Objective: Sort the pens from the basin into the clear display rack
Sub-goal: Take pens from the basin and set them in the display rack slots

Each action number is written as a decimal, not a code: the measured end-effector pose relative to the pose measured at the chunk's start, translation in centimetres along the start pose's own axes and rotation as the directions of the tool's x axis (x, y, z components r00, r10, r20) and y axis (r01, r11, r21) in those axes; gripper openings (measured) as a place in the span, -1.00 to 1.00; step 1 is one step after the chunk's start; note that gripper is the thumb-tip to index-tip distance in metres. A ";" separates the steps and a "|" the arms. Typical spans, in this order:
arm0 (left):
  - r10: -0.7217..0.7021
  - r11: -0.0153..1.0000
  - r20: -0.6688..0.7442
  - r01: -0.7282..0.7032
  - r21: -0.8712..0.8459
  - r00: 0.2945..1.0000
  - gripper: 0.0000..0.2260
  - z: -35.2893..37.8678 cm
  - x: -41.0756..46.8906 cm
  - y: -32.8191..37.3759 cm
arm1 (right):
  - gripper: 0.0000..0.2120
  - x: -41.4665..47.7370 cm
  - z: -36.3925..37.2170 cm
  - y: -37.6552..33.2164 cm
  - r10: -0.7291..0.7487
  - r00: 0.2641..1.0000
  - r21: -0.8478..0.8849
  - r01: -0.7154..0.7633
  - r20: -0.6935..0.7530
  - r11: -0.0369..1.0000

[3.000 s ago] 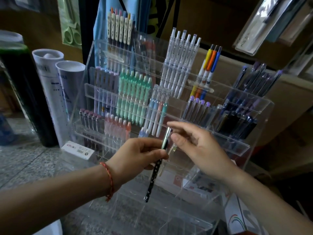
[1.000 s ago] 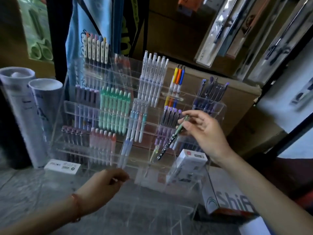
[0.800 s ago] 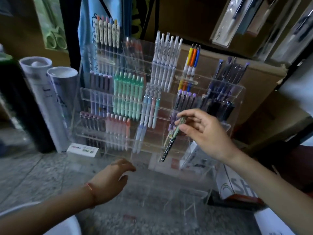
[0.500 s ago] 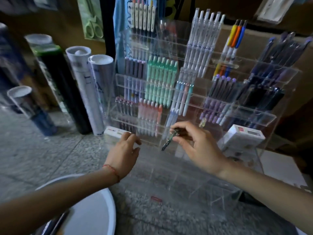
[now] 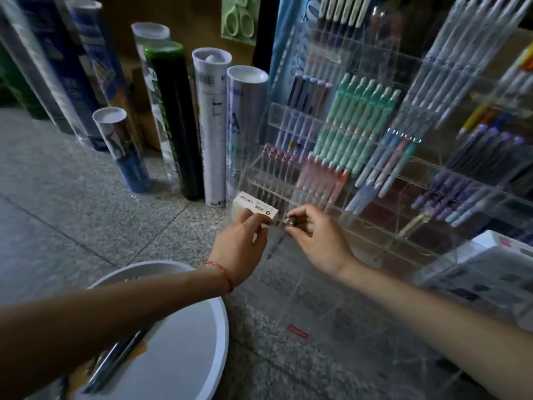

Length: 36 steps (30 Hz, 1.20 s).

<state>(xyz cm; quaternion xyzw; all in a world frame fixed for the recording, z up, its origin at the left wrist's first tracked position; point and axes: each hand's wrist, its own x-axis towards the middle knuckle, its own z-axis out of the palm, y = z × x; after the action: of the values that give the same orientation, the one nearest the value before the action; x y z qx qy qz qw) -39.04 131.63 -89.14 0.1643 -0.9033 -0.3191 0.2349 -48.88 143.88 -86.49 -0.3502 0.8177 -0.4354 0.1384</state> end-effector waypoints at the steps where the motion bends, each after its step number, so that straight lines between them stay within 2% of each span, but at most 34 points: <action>1: 0.001 1.000 -0.003 -0.001 -0.015 1.000 -0.83 0.0 -0.2 -0.3 | -0.82 0.1 0.4 0.1 0.011 1.000 -0.004 -0.011 0.000 1.000; 6: -0.092 0.990 0.035 0.096 -0.103 0.995 -0.79 0.3 -1.6 -1.9 | -0.82 0.7 0.4 -0.4 0.047 0.999 0.005 -0.047 0.007 0.999; 9: 0.038 0.997 0.154 -0.026 -0.075 0.987 -0.62 -0.1 -2.2 -2.3 | -0.83 1.3 -0.6 -1.4 -0.035 0.996 0.030 0.037 -0.076 0.999; 11: 0.093 0.993 0.262 -0.109 0.049 0.961 -0.55 -0.2 -2.2 -2.5 | -0.84 1.2 -0.8 -1.9 -0.096 0.993 0.008 0.096 -0.067 0.995; 12: 0.076 0.988 0.300 -0.112 0.106 0.951 -0.54 0.0 -2.2 -2.6 | -0.83 1.0 -0.7 -1.9 -0.117 0.992 0.003 0.117 -0.057 0.993; 14: 0.001 0.988 0.300 -0.047 0.146 0.954 -0.55 0.2 -2.3 -2.9 | -0.83 0.8 -0.2 -1.6 -0.131 0.991 -0.011 0.131 -0.038 0.991; 16: -0.036 0.994 0.273 0.007 0.105 0.961 -0.55 0.3 -2.4 -3.2 | -0.81 0.7 0.4 -0.9 -0.106 0.994 -0.020 0.106 -0.020 0.994; 21: -0.056 0.993 0.285 0.023 0.117 0.957 -0.55 0.4 -2.3 -3.4 | -0.82 0.5 1.2 0.3 -0.087 0.996 -0.102 0.086 -0.006 0.991; 24: -0.057 0.994 0.317 0.025 0.105 0.947 -0.53 0.1 -2.5 -3.7 | -0.69 0.8 1.0 -0.2 -0.031 0.999 -0.119 0.036 0.045 0.992; 26: -0.069 0.994 0.331 0.037 0.100 0.941 -0.54 -0.6 -3.3 -4.2 | -0.46 0.4 0.9 -0.6 0.015 0.998 -0.172 -0.004 0.064 0.985; 27: -0.096 0.993 0.337 0.068 0.093 0.937 -0.55 -1.2 -4.0 -4.8 | -0.37 -0.1 0.8 -0.8 -0.018 1.000 -0.246 0.023 0.022 0.969; 28: -0.133 0.990 0.338 0.110 0.087 0.932 -0.58 -1.9 -5.0 -5.7 | -0.35 -0.7 0.9 -1.2 -0.124 0.991 -0.326 0.104 -0.044 0.940; 30: -0.232 0.972 0.302 0.211 0.101 0.924 -0.63 -3.2 -7.6 -8.0 | -0.48 -1.9 1.6 -2.2 -0.431 0.898 -0.397 0.365 -0.088 0.842; 31: -0.302 0.953 0.263 0.282 0.110 0.916 -0.67 -3.8 -9.1 -9.3 | -0.55 -2.5 2.5 -2.6 -0.522 0.851 -0.373 0.469 -0.052 0.801; 33: -0.470 0.882 0.128 0.459 0.111 0.873 -0.78 -5.0 -12.2 -11.9 | -0.64 -3.2 5.4 -3.1 -0.589 0.803 -0.287 0.588 0.095 0.756; 34: -0.553 0.830 0.046 0.545 0.120 0.832 -0.81 -5.7 -13.6 -13.0 | -0.67 -3.5 7.4 -3.4 -0.553 0.805 -0.234 0.592 0.215 0.771; 36: -0.691 0.704 -0.066 0.691 0.165 0.720 -0.75 -6.7 -16.0 -15.2 | -0.67 -3.7 12.0 -3.6 -0.331 0.787 -0.160 0.471 0.521 0.868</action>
<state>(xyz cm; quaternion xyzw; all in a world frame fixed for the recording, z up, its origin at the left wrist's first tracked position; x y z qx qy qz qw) -19.86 124.15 -99.60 0.5104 -0.8010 -0.3019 0.0821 -38.26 137.70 -90.80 -0.6295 0.7167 -0.2343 0.1875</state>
